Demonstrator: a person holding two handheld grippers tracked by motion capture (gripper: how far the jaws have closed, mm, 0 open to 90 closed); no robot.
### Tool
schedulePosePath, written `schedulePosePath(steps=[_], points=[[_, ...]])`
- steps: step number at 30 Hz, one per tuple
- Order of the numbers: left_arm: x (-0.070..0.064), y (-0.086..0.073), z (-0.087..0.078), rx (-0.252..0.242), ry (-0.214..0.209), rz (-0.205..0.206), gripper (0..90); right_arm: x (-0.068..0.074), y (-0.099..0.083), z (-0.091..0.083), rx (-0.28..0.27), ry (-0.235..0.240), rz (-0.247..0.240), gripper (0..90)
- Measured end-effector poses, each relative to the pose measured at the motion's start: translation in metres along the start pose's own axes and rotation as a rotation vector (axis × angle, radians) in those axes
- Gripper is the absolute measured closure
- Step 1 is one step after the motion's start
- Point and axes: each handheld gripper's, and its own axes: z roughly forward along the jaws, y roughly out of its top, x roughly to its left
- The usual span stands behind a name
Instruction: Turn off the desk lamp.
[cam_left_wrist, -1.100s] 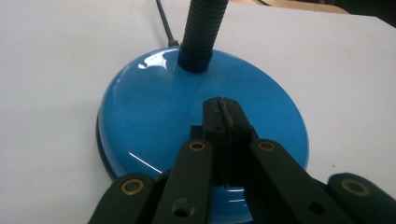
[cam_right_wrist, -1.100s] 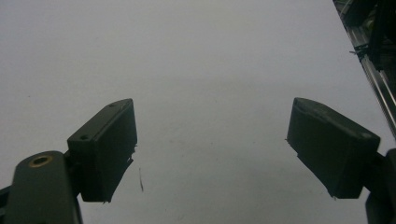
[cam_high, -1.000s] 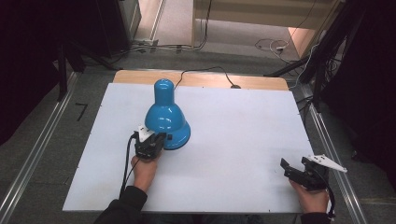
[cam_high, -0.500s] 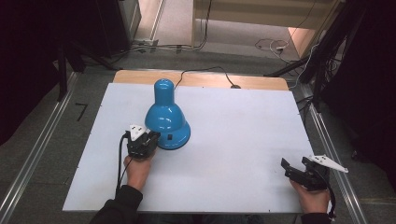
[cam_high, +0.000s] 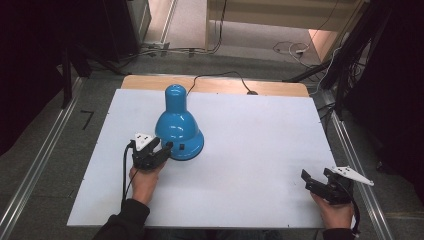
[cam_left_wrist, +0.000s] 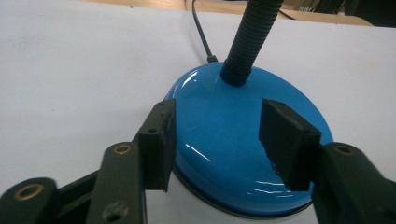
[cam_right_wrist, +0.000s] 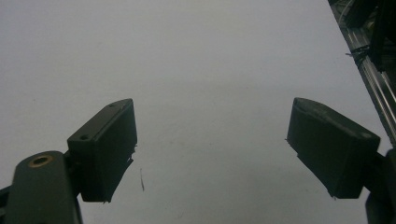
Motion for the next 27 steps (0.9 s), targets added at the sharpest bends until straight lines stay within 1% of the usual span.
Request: schedulePosePath(steps=[3, 4, 6, 8, 11, 12, 19, 22, 27], points=[[0.001, 0.000, 0.000, 0.002, 0.001, -0.001, 44.6, 0.000, 0.000, 0.000, 0.000, 0.001, 0.000, 14.5], [0.001, 0.000, -0.001, 0.004, 0.015, 0.002, 41.3, 0.000, 0.000, 0.000, 0.000, 0.001, 0.000, 14.4], [0.001, 0.000, -0.001, 0.006, 0.020, 0.006, 39.5, 0.000, 0.000, 0.000, 0.000, 0.000, 0.000, 14.4], [0.002, 0.000, -0.002, 0.005, 0.027, 0.005, 35.8, 0.000, 0.000, -0.001, 0.000, -0.001, 0.003, 14.5], [0.003, 0.001, -0.003, 0.004, 0.030, 0.001, 35.2, 0.000, 0.000, -0.001, 0.000, 0.000, 0.003, 14.5], [0.004, 0.001, -0.004, 0.003, 0.032, 0.003, 33.2, 0.000, 0.000, -0.001, 0.000, 0.000, 0.002, 14.5], [0.010, 0.003, -0.008, 0.005, 0.039, -0.005, 32.1, -0.001, 0.000, -0.001, -0.002, -0.001, 0.001, 14.5], [0.012, 0.002, -0.010, 0.017, 0.042, -0.006, 32.0, 0.000, 0.000, -0.001, 0.000, 0.000, 0.002, 14.5], [0.013, 0.002, -0.011, 0.020, 0.046, -0.001, 29.8, -0.001, 0.000, -0.001, -0.001, -0.001, 0.002, 14.4]])
